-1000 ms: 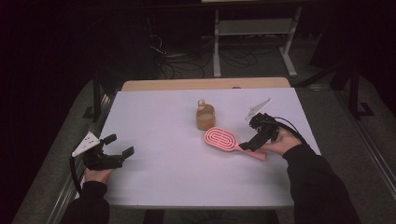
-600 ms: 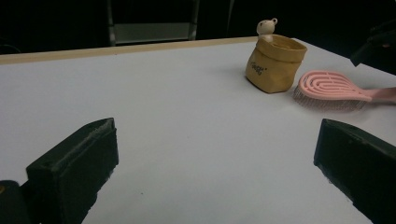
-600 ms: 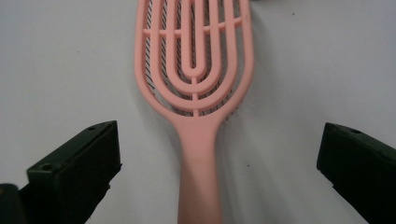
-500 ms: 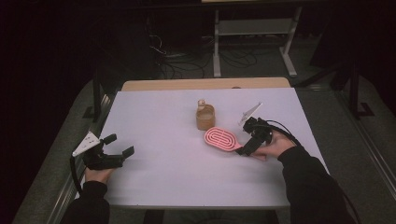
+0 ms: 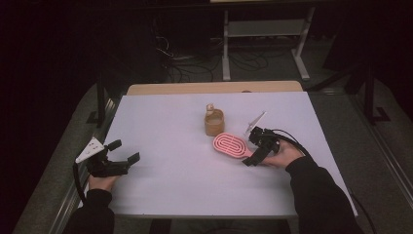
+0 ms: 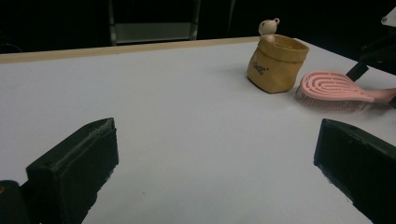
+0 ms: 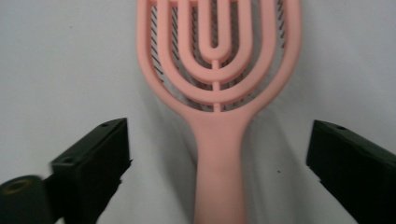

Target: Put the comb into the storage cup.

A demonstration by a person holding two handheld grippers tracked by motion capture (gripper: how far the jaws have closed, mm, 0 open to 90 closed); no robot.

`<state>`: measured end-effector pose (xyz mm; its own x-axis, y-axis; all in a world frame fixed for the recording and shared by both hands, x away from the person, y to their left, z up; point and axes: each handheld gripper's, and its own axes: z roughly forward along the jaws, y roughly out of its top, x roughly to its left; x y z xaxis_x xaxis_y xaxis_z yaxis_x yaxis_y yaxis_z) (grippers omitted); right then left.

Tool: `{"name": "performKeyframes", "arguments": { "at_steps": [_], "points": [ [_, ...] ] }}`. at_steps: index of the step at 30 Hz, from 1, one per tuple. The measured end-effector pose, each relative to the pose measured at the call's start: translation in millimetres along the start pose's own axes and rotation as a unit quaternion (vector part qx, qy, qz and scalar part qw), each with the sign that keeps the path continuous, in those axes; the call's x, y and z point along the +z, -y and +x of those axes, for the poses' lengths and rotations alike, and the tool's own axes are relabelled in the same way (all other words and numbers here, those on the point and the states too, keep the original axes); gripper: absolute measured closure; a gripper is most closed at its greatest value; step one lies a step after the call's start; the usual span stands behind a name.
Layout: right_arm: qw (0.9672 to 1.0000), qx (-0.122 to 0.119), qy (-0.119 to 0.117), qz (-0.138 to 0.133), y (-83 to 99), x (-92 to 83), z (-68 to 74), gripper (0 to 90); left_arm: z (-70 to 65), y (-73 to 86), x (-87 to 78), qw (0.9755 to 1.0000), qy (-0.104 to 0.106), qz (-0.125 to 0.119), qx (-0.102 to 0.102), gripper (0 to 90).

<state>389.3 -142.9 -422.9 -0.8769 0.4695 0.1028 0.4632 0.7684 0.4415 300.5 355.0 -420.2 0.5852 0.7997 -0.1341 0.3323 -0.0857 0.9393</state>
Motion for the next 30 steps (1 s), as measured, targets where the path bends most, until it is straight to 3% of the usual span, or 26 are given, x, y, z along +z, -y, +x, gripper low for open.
{"name": "performKeyframes", "arguments": {
  "at_steps": [9, 13, 19, 30],
  "points": [
    [0.9999, 0.007, 0.008, 0.006, 2.4, 0.6, -1.7, 44.1, -0.1, 0.0, 0.0, 1.0, -0.002, 0.0, 0.002, 0.0],
    [0.9999, 0.003, 0.006, 0.011, 2.3, 1.8, -1.3, 53.3, 0.1, 0.1, 0.1, 1.0, -0.003, 0.0, 0.002, 0.0],
    [0.9999, -0.003, 0.006, 0.016, 1.8, 3.1, 0.2, 63.9, -0.5, 0.4, -0.4, 1.0, -0.002, 0.0, 0.001, 0.0],
    [0.9997, -0.011, 0.007, 0.02, 3.1, -0.6, 3.3, 67.7, -3.2, 1.5, -2.6, 1.0, 0.0, -0.003, -0.003, 0.0]
  ]
}}
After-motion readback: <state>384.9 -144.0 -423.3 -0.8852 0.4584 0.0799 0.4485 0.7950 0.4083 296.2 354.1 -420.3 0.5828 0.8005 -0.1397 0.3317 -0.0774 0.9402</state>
